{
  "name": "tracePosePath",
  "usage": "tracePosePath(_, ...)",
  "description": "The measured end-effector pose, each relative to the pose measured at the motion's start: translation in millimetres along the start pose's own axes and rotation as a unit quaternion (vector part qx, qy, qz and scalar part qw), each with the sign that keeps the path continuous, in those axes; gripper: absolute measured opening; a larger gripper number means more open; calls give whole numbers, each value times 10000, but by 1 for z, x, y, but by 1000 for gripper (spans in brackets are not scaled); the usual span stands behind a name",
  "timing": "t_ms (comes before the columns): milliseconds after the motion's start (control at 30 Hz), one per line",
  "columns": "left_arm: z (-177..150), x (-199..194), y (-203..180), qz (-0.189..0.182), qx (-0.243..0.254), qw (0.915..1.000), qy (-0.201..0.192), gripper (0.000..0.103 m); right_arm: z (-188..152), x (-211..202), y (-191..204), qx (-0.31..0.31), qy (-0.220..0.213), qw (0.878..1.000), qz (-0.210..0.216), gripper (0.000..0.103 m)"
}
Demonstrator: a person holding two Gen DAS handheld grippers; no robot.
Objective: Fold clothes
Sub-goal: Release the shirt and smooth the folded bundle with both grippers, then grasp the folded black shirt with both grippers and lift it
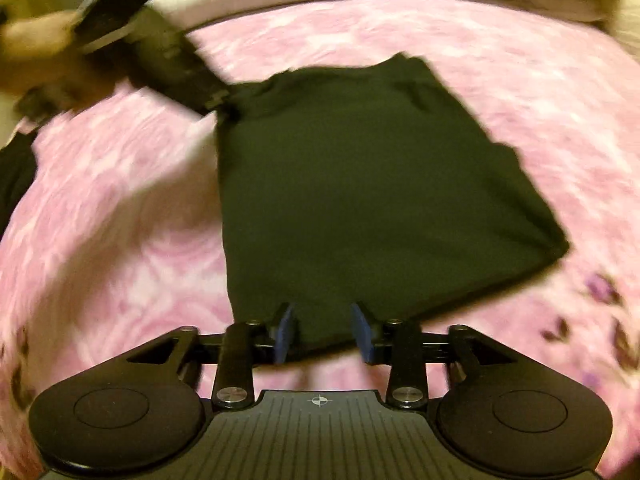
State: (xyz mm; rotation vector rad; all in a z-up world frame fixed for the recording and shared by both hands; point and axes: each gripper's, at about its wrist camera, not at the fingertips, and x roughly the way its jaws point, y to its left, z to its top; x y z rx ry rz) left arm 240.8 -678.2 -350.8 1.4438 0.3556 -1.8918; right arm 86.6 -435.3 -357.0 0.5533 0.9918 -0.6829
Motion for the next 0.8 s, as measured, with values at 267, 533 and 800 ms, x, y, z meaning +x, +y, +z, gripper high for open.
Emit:
tracePosePath(267,-37,-48,-13,37,452,9990,14,28,1,-32,52,274,-120,9988,-397,53)
tracePosePath(533,-51,-55,-21,-18,822,9966,-44,29,-6,-28,80,325,-97,9978,-577,53)
tracePosePath(800,-59,-41,-32,252,1797,9828,-354,51,0,18,79,-193,277,9943,-1007,54)
